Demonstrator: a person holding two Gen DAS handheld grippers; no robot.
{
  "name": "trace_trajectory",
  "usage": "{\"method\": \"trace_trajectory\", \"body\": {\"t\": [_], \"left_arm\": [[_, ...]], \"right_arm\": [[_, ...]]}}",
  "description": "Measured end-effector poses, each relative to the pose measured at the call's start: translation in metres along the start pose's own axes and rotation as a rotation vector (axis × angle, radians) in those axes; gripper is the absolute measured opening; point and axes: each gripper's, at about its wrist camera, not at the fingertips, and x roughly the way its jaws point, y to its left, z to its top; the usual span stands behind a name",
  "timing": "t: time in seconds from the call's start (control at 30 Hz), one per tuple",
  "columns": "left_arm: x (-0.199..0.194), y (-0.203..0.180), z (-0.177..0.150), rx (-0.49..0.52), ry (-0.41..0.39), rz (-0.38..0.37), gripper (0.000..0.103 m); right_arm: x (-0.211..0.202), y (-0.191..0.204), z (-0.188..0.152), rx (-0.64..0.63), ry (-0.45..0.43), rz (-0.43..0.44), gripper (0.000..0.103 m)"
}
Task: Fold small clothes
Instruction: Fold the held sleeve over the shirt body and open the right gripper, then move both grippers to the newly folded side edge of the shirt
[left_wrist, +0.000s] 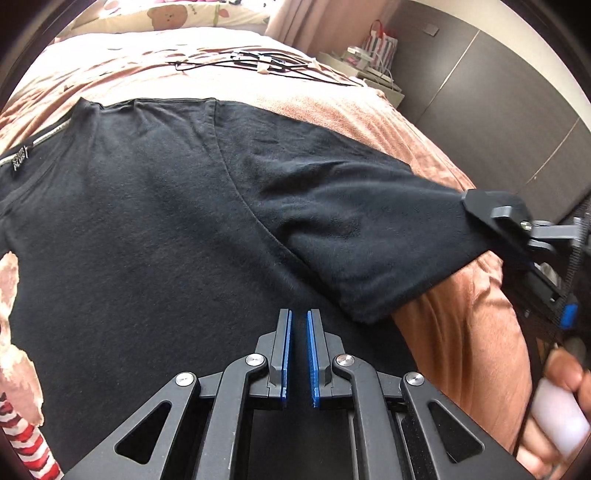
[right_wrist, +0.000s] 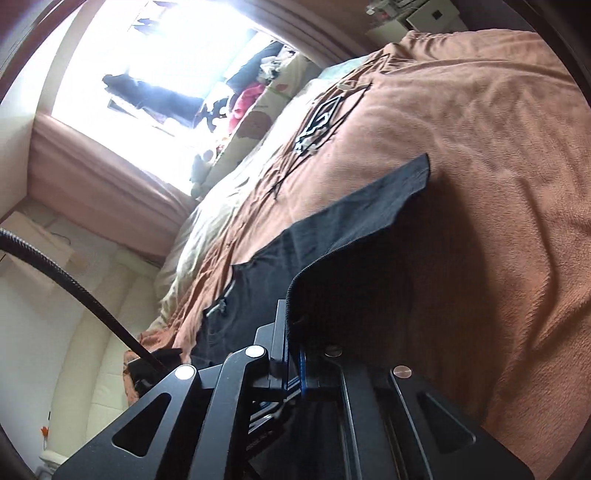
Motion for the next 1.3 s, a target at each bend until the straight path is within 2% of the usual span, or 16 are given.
{"method": "trace_trajectory", "body": {"t": [0.33,0.63,0.8,0.83,0.9,0.93,1.13,1.3], "left_arm": [[-0.015,0.003,-0.001,-0.019,0.010,0.032,0.009],[-0.064,0.028,-0.004,-0.079,-0.034,0.092,0.009],[-0.093,0.030,-0.005,-0.077,-0.058,0.115,0.009],[-0.095,0.029,-0.005,-0.076,-0.058,0.118,0.009],[-0.104,0.024,-0.002,-0.067,-0.058,0.123,0.009],[-0.106,0.021,-0.001,-0.061,-0.058,0.125,0.010],[-0.111,-0.007,0.008,-0.007,-0.042,0.110,0.012],[-0.098,-0.036,0.009,0.048,-0.018,0.079,0.012]], "right_arm": [[0.028,-0.009,-0.009,0.011,0.072,0.039,0.001],[0.042,-0.004,-0.018,0.025,0.134,0.087,0.001],[0.052,-0.008,-0.019,0.074,0.195,0.062,0.005],[0.051,-0.009,-0.020,0.083,0.202,0.059,0.011],[0.047,-0.013,-0.018,0.100,0.206,0.024,0.045],[0.041,-0.016,-0.017,0.109,0.193,0.010,0.072],[-0.004,-0.034,-0.003,0.119,0.098,-0.059,0.074],[-0.036,-0.051,-0.003,0.151,0.039,-0.103,0.074]]}}
